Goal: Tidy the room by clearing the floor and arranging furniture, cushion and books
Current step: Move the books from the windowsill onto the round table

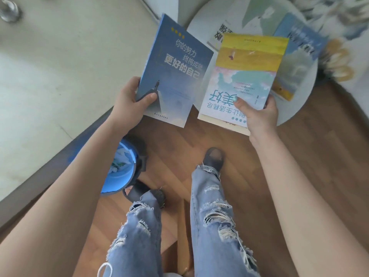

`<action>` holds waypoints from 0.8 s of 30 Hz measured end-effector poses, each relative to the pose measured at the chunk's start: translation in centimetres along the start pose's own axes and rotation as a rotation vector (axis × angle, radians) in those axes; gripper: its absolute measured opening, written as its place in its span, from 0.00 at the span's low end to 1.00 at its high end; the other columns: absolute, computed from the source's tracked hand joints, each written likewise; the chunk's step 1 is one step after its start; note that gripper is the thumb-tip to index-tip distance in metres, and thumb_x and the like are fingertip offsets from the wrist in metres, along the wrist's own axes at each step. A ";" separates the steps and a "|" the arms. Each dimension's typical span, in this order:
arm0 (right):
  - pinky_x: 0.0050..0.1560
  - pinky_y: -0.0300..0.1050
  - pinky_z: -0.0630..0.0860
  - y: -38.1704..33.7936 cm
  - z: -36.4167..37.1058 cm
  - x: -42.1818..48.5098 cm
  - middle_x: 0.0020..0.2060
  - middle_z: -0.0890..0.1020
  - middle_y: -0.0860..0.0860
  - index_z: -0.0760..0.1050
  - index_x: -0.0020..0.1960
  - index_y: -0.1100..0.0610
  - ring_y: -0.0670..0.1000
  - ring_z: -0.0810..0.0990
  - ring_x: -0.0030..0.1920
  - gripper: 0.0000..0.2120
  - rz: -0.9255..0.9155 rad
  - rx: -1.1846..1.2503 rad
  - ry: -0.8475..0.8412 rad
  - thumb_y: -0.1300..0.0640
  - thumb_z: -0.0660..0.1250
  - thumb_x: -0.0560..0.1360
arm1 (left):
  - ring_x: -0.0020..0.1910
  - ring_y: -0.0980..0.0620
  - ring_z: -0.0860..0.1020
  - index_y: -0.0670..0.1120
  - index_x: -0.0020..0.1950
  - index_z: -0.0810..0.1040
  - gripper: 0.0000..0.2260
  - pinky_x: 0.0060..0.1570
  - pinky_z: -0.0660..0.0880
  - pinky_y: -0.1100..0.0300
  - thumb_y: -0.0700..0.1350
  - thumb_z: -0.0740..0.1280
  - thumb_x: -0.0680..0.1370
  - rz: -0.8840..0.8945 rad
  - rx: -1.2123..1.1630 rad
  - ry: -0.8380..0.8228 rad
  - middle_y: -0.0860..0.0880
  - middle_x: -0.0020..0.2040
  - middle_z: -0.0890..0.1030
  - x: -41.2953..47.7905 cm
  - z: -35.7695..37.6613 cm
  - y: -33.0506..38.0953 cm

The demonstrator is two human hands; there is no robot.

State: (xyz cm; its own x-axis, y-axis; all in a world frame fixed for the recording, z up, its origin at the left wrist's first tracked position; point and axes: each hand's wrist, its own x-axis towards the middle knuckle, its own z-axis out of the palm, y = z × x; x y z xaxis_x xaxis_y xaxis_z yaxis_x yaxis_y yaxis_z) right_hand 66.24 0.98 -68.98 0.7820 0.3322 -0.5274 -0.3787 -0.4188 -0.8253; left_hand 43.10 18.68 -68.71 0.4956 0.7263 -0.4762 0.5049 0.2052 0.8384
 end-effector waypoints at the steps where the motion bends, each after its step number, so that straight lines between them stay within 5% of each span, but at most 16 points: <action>1: 0.45 0.41 0.81 -0.3 -1.3 0.9 0.48 0.83 0.46 0.74 0.53 0.53 0.42 0.84 0.46 0.21 -0.001 0.009 0.011 0.64 0.79 0.66 | 0.55 0.42 0.80 0.59 0.51 0.73 0.10 0.58 0.74 0.40 0.47 0.67 0.73 0.008 0.009 -0.009 0.45 0.55 0.81 0.7 1.5 0.5; 10: 0.46 0.49 0.83 -2.2 -8.5 7.8 0.48 0.85 0.48 0.75 0.53 0.54 0.48 0.86 0.46 0.22 0.030 0.080 0.071 0.63 0.80 0.65 | 0.55 0.41 0.79 0.65 0.49 0.75 0.10 0.57 0.74 0.38 0.54 0.69 0.69 -0.004 0.102 -0.017 0.47 0.55 0.81 5.3 9.1 4.2; 16: 0.41 0.46 0.82 -3.3 -10.5 11.5 0.49 0.85 0.50 0.74 0.59 0.59 0.49 0.86 0.46 0.25 0.099 0.170 0.064 0.64 0.80 0.65 | 0.53 0.45 0.79 0.50 0.57 0.72 0.11 0.57 0.77 0.47 0.41 0.67 0.77 -0.016 0.114 0.007 0.46 0.57 0.79 8.9 12.6 8.4; 24: 0.45 0.46 0.83 -3.7 -10.5 14.4 0.50 0.84 0.52 0.75 0.58 0.59 0.50 0.85 0.48 0.25 0.128 0.198 0.045 0.64 0.80 0.65 | 0.54 0.40 0.80 0.53 0.59 0.72 0.16 0.51 0.77 0.38 0.49 0.68 0.72 -0.058 0.209 -0.019 0.44 0.59 0.79 13.2 14.8 12.0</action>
State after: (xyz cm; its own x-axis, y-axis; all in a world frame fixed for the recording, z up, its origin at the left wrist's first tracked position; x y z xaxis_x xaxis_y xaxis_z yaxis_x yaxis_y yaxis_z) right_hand 84.07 -1.55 -71.36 0.7408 0.2468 -0.6247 -0.5626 -0.2801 -0.7778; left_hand 66.12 21.03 -68.80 0.4738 0.7043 -0.5286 0.6676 0.1041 0.7372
